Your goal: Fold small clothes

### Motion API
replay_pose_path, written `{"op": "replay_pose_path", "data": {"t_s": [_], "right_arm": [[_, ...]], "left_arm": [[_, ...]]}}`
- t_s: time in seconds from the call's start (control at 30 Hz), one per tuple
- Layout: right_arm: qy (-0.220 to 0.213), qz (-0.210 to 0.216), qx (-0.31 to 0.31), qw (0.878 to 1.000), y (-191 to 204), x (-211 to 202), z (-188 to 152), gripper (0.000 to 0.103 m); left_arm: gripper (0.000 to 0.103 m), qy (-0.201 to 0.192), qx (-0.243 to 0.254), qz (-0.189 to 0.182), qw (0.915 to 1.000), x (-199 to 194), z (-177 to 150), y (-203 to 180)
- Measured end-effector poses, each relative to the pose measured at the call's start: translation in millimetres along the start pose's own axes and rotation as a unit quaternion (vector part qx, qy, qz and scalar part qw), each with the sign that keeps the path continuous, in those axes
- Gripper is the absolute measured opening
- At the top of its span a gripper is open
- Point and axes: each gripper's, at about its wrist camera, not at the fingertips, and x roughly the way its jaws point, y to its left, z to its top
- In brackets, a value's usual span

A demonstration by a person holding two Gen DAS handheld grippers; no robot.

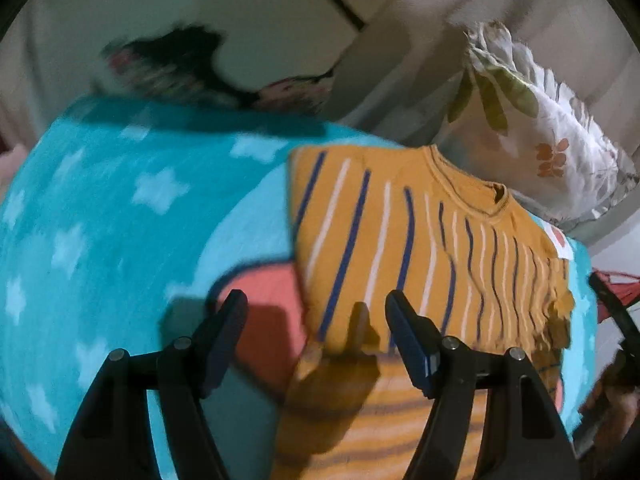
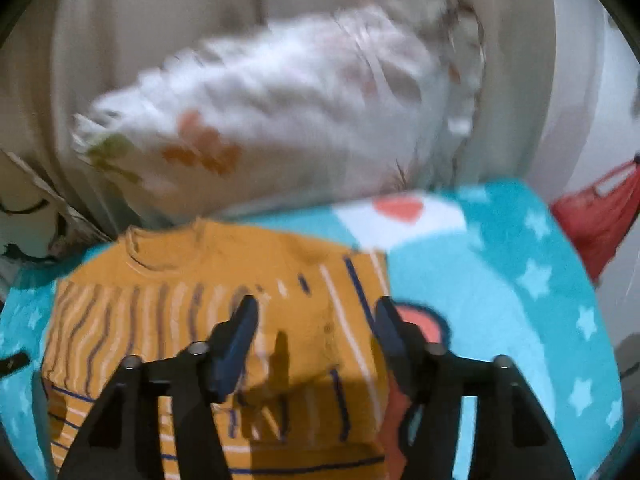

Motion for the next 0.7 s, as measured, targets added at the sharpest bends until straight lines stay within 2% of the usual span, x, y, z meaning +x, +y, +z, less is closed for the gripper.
{"op": "replay_pose_path", "data": {"t_s": [0.07, 0.13, 0.2, 0.23, 0.3, 0.33, 0.4, 0.43, 0.47, 0.53, 0.7], "right_arm": [[0.008, 0.032, -0.014, 0.999, 13.5, -0.4, 4.0, 0.07], [0.048, 0.079, -0.022, 0.995, 32.8, 10.9, 6.3, 0.07], [0.078, 0.101, -0.029, 0.991, 48.5, 22.5, 1.7, 0.069], [0.094, 0.106, -0.037, 0.989, 58.3, 30.0, -1.4, 0.065], [0.123, 0.116, -0.054, 0.984, 78.7, 47.2, -10.5, 0.039], [0.141, 0.119, -0.058, 0.981, 88.4, 60.2, -14.3, 0.038], [0.153, 0.108, -0.065, 0.98, 97.9, 76.2, -18.8, 0.038], [0.158, 0.1, -0.069, 0.98, 99.8, 82.3, -21.9, 0.038], [0.151, 0.093, -0.074, 0.981, 101.5, 86.4, -23.1, 0.038], [0.143, 0.084, -0.075, 0.983, 104.1, 90.4, -20.8, 0.039], [0.143, 0.083, -0.073, 0.984, 103.5, 94.1, -21.5, 0.05]], "left_arm": [[0.07, 0.008, 0.015, 0.012, 0.9998, 16.2, 10.3, -8.2], [0.07, 0.029, 0.033, 0.038, 0.9983, 38.2, 13.6, -14.2], [0.068, 0.051, 0.045, 0.048, 0.9965, 55.9, 11.4, -16.4], [0.068, 0.057, 0.052, 0.051, 0.9958, 62.9, 8.7, -15.9], [0.069, 0.045, 0.061, 0.051, 0.9958, 64.1, 7.4, -16.2], [0.07, 0.043, 0.069, 0.051, 0.9954, 64.8, 7.7, -17.0], [0.076, 0.043, 0.075, 0.051, 0.9949, 65.7, 9.1, -16.4], [0.083, 0.044, 0.073, 0.054, 0.9949, 66.9, 10.7, -14.2], [0.091, 0.047, 0.065, 0.055, 0.9952, 68.1, 12.2, -10.1], [0.098, 0.055, 0.038, 0.047, 0.9967, 72.8, 16.9, 1.4], [0.1, 0.052, 0.029, 0.042, 0.9973, 70.0, 16.4, 7.0]]}}
